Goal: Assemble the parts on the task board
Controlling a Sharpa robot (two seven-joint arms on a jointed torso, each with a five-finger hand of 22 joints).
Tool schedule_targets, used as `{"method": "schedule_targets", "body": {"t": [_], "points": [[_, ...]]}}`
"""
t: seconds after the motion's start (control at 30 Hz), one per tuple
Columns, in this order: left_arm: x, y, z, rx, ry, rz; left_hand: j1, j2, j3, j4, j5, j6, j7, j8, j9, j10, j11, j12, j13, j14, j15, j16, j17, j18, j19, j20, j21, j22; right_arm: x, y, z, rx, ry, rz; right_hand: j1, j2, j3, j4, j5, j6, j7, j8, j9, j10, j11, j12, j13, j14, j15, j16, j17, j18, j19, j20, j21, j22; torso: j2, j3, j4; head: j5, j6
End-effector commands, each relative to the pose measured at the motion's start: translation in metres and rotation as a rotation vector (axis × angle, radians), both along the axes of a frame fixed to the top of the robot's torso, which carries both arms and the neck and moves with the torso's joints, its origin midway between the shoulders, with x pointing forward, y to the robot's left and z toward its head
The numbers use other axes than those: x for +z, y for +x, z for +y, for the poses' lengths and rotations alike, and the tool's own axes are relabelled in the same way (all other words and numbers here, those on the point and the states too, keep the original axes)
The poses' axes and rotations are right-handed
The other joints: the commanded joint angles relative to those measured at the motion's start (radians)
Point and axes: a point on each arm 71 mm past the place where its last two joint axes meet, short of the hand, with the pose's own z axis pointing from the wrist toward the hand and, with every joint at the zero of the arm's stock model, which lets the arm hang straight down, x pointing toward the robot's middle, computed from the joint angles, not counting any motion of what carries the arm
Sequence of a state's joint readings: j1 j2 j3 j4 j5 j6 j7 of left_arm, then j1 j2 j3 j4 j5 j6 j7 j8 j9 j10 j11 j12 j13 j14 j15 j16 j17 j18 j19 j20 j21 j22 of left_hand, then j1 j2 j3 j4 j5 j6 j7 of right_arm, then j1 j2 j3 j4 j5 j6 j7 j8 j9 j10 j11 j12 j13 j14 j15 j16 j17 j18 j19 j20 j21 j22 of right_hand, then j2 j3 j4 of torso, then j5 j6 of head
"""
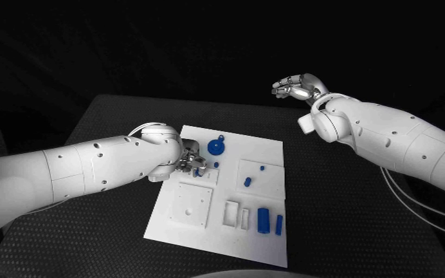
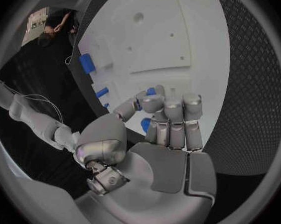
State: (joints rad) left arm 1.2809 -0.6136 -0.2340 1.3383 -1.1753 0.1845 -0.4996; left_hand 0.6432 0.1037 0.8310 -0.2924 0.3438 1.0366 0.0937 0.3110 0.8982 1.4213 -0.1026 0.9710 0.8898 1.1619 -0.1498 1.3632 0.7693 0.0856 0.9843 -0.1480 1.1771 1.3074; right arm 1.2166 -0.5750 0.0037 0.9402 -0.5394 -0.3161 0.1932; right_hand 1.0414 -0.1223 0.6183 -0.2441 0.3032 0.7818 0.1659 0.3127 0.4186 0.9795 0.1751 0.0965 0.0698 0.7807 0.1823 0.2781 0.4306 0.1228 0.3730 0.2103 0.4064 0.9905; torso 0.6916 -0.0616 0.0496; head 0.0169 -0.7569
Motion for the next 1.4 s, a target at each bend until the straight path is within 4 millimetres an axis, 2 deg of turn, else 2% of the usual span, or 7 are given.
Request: {"method": "schedule_targets", "body": {"t": [0.03, 0.67, 0.7, 0.83, 0.87, 0.9, 1.4], "points": [[-0.007, -0.0053, 0.0005, -0.018, 0.022, 0.043, 0.004, 0.015, 0.009, 0.002, 0.012, 0.244, -0.112, 0.003, 0.001, -0.011, -0.021, 0.004, 0.002, 0.051, -0.043, 0.004, 0.002, 0.006, -0.006, -0.122, 0.007, 0.012, -0.0004, -0.0005, 0.0019, 0.019, 0.005, 0.002, 0.007, 0.005, 0.0, -0.005, 0.006, 0.003, 0.007, 0.003, -0.002, 0.008, -0.001, -0.007, -0.001, 0.001, 0.007, -0.004, -0.001, -0.02, 0.0, -0.002, -0.005, 0.001, 0.0, -0.001, 0.0008, -0.001, -0.002], [-0.0104, -0.0093, -0.0002, 0.006, -0.007, 0.13, -0.022, 0.034, 0.006, 0.009, -0.007, 0.249, -0.112, 0.003, -0.005, -0.012, -0.021, 0.008, 0.002, 0.049, -0.035, 0.007, 0.004, 0.003, -0.015, -0.118, 0.008, 0.012, -0.0016, -0.0007, 0.0036, 0.023, 0.005, 0.005, 0.008, 0.006, 0.0, -0.008, 0.031, 0.004, 0.008, 0.003, -0.004, 0.013, 0.0, -0.016, -0.001, 0.0, 0.009, -0.005, -0.004, -0.021, 0.0, -0.002, -0.009, 0.007, 0.001, -0.0003, -0.0004, 0.002, -0.002], [-0.0104, -0.0094, -0.0007, 0.005, -0.008, 0.131, -0.028, 0.037, 0.006, 0.012, -0.013, 0.25, -0.112, 0.003, -0.006, -0.012, -0.021, 0.009, 0.002, 0.049, -0.034, 0.007, 0.004, 0.003, -0.015, -0.118, 0.008, 0.011, -0.0016, -0.0007, 0.0037, 0.023, 0.005, 0.005, 0.008, 0.006, 0.0, -0.008, 0.034, 0.004, 0.008, 0.003, -0.004, 0.014, 0.0, -0.017, -0.001, 0.0, 0.009, -0.005, -0.005, -0.021, 0.001, -0.002, -0.009, 0.007, 0.0, -0.0001, -0.0005, 0.002, -0.002], [-0.0105, -0.0094, -0.001, 0.004, -0.008, 0.133, -0.06, 0.042, -0.002, 0.056, -0.093, 0.255, -0.112, 0.004, -0.011, -0.012, -0.02, 0.011, 0.0, 0.049, -0.032, 0.006, 0.003, 0.002, -0.016, -0.117, 0.006, 0.008, -0.0016, -0.0008, 0.0041, 0.024, 0.005, 0.006, 0.008, 0.006, 0.0, -0.009, 0.051, 0.004, 0.008, 0.003, -0.005, 0.016, 0.0, -0.02, -0.001, 0.0, 0.009, -0.005, -0.006, -0.022, 0.001, -0.002, -0.011, 0.01, 0.0, 0.0008, -0.0014, 0.004, -0.003], [-0.0105, -0.0094, -0.001, 0.004, -0.008, 0.133, -0.07, 0.041, -0.004, 0.077, -0.136, 0.256, -0.113, 0.004, -0.013, -0.013, -0.021, 0.011, 0.0, 0.049, -0.032, 0.006, 0.003, 0.003, -0.016, -0.117, 0.006, 0.007, -0.0016, -0.0008, 0.0041, 0.024, 0.005, 0.006, 0.008, 0.006, 0.0, -0.009, 0.054, 0.004, 0.008, 0.003, -0.005, 0.016, 0.001, -0.021, -0.001, 0.0, 0.01, -0.005, -0.006, -0.022, 0.001, -0.002, -0.011, 0.011, 0.0, 0.0008, -0.0014, 0.004, -0.003], [-0.0105, -0.0095, -0.0011, 0.003, -0.007, 0.135, -0.072, 0.041, -0.002, 0.084, -0.143, 0.256, -0.113, 0.004, -0.013, -0.013, -0.021, 0.012, 0.0, 0.048, -0.032, 0.006, 0.004, 0.003, -0.017, -0.118, 0.006, 0.007, -0.0016, -0.0008, 0.0041, 0.024, 0.005, 0.006, 0.008, 0.006, 0.0, -0.009, 0.056, 0.004, 0.009, 0.003, -0.005, 0.016, 0.001, -0.022, -0.001, 0.0, 0.01, -0.005, -0.007, -0.022, 0.001, -0.002, -0.012, 0.011, 0.0, 0.0008, -0.0013, 0.003, -0.002], [-0.0098, -0.0093, -0.0038, -0.008, 0.0, 0.118, -0.082, 0.044, 0.001, 0.103, -0.152, 0.258, -0.113, 0.006, -0.016, -0.013, -0.02, 0.013, -0.001, 0.048, -0.033, 0.007, 0.004, 0.004, -0.018, -0.118, 0.007, 0.008, -0.002, -0.001, 0.0049, 0.031, 0.006, 0.012, 0.009, 0.006, 0.0, -0.011, 0.067, 0.004, 0.01, 0.003, -0.007, 0.018, 0.002, -0.025, -0.001, -0.002, 0.011, -0.006, -0.009, -0.022, 0.001, -0.002, -0.014, 0.014, 0.001, 0.0007, -0.0012, 0.003, -0.001]]}}
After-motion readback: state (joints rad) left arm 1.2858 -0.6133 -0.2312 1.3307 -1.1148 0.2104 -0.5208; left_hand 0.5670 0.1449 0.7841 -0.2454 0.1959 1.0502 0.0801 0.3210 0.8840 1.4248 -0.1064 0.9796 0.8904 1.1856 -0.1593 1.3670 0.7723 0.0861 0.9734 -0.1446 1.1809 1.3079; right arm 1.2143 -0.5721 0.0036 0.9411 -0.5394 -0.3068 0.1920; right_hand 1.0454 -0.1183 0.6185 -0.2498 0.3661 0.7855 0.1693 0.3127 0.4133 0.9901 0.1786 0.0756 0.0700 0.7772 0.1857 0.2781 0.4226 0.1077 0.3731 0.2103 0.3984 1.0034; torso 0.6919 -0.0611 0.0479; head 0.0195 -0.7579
